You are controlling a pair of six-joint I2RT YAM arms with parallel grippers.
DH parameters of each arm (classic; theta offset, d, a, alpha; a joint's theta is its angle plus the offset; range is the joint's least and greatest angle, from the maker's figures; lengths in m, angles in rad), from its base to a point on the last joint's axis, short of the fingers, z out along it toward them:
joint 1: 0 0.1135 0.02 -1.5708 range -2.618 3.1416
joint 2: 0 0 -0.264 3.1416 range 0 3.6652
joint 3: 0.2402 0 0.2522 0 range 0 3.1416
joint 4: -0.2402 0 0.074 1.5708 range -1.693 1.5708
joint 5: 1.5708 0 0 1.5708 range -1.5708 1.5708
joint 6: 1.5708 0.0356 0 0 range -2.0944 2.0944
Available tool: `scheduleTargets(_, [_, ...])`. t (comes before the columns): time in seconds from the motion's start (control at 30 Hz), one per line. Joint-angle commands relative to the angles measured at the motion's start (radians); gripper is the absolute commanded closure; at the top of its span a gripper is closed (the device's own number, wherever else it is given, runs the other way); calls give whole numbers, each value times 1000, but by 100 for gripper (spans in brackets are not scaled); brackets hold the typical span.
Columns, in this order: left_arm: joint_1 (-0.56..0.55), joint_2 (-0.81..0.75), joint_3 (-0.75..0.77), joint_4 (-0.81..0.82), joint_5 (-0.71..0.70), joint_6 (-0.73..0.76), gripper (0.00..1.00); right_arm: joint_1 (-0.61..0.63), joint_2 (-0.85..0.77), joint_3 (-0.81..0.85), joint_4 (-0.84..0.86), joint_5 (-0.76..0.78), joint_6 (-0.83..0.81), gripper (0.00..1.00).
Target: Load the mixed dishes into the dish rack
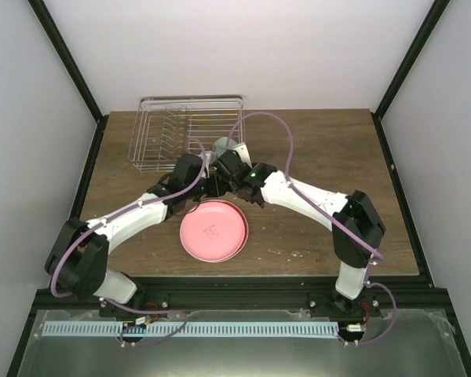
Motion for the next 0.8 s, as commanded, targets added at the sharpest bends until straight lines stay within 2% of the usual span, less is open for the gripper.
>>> scheduleTargets(0.0, [-12, 12, 17, 14, -24, 8, 58, 11, -34, 83, 6, 35, 39, 99])
scheduleTargets(0.17, [-17, 25, 28, 8, -43, 8, 65, 21, -10, 109, -13, 37, 49, 99])
scheduleTargets(0.43, [-22, 35, 53, 2, -60, 3, 86, 25, 31, 149, -40, 38, 59, 98])
scheduleTargets(0.77, [-26, 37, 63, 10, -79, -25, 97, 33, 46, 162, -44, 31, 66, 98])
